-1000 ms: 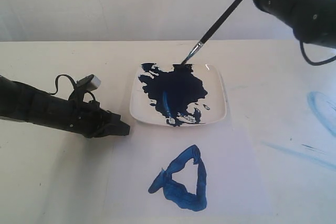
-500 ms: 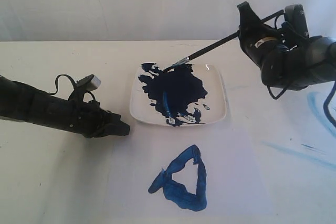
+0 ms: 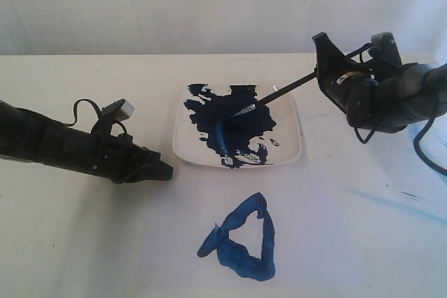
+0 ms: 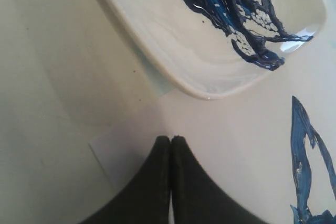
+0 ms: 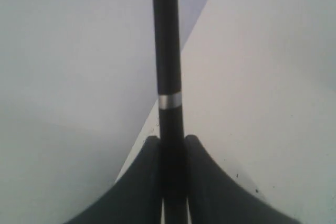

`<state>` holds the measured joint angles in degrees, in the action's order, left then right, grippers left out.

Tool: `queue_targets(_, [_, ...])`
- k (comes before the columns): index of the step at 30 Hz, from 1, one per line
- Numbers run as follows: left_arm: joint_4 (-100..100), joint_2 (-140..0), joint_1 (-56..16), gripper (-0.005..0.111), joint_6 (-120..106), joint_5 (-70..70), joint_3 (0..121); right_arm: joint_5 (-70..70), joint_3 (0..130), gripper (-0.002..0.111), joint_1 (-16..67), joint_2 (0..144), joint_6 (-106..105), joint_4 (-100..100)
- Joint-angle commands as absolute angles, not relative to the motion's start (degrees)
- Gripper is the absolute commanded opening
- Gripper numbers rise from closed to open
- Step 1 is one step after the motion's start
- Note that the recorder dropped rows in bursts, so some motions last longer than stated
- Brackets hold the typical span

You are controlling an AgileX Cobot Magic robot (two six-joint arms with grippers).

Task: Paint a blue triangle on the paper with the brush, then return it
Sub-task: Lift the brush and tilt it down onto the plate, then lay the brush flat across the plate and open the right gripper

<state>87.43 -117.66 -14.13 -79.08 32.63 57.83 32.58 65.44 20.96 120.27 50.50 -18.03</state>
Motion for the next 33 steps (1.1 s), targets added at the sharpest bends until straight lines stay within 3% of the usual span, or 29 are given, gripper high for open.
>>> queue_targets(1, [87.4, -118.6, -14.5, 0.000, -78.5, 32.6, 57.5, 32.7, 65.7, 0.000, 20.5, 120.2, 50.8, -18.0])
queue_targets(13, [87.4, -118.6, -14.5, 0.000, -78.5, 32.6, 57.5, 32.0, 65.8, 0.005, 20.5, 121.5, 52.1, -17.8])
queue_targets(22, [87.4, -118.6, -14.5, 0.000, -78.5, 32.6, 57.5, 33.6, 65.8, 0.025, 20.5, 121.7, 52.9, -15.5])
queue_targets(33, [87.4, -118.6, -14.5, 0.000, -78.5, 32.6, 57.5, 33.5, 65.8, 0.059, 20.5, 121.7, 54.4, -14.6])
